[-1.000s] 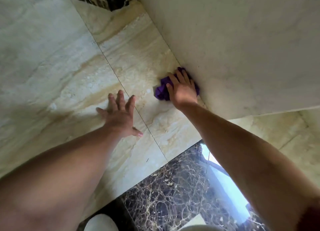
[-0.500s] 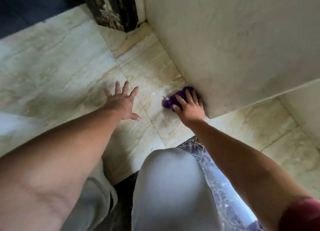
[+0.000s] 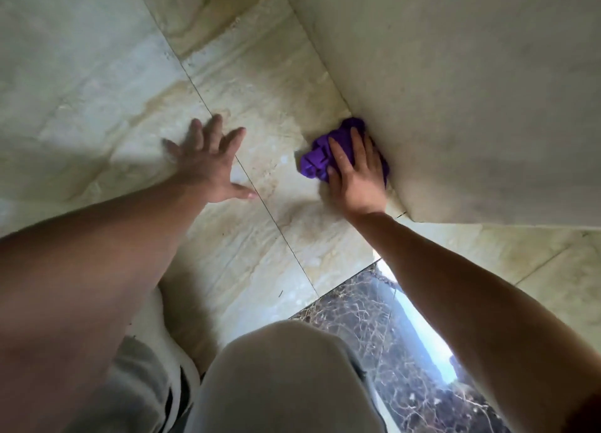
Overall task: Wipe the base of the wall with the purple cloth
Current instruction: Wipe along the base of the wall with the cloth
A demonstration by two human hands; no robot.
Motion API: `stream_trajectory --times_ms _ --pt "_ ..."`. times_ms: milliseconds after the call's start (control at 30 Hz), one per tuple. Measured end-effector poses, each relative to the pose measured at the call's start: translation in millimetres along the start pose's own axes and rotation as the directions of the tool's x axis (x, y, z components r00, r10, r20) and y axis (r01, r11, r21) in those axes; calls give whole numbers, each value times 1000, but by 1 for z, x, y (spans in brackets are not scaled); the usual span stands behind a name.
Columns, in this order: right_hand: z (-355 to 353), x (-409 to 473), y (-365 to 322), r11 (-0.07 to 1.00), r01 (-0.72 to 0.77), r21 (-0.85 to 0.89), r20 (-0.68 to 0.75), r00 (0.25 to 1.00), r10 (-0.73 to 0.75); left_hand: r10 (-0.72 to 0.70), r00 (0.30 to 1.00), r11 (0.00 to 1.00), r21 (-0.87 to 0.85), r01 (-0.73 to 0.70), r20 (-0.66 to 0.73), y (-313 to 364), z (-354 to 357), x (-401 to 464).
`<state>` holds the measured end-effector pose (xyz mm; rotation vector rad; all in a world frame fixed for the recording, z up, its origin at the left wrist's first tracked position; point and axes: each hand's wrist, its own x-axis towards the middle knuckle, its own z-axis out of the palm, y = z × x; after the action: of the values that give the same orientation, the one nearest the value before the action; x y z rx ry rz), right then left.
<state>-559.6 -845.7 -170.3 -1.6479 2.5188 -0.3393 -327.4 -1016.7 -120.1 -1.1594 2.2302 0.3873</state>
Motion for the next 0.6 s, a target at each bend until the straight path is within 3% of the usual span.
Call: stream_trajectory --times_ms 167,367,500,600 --pt "15 74 -30 1000 2 3 -14 1000 -2 30 996 999 -37 -33 -85 -7 13 3" --pt "14 155 -61 997 72 -21 136 988 -69 38 995 999 22 -36 -94 -3 7 5" --pt "3 153 -58 996 94 -1 196 976 -92 27 999 999 44 -25 -32 -3 -1 5" --pt "-5 105 -43 999 53 5 157 986 -53 -34 999 999 20 35 -35 -18 -17 0"
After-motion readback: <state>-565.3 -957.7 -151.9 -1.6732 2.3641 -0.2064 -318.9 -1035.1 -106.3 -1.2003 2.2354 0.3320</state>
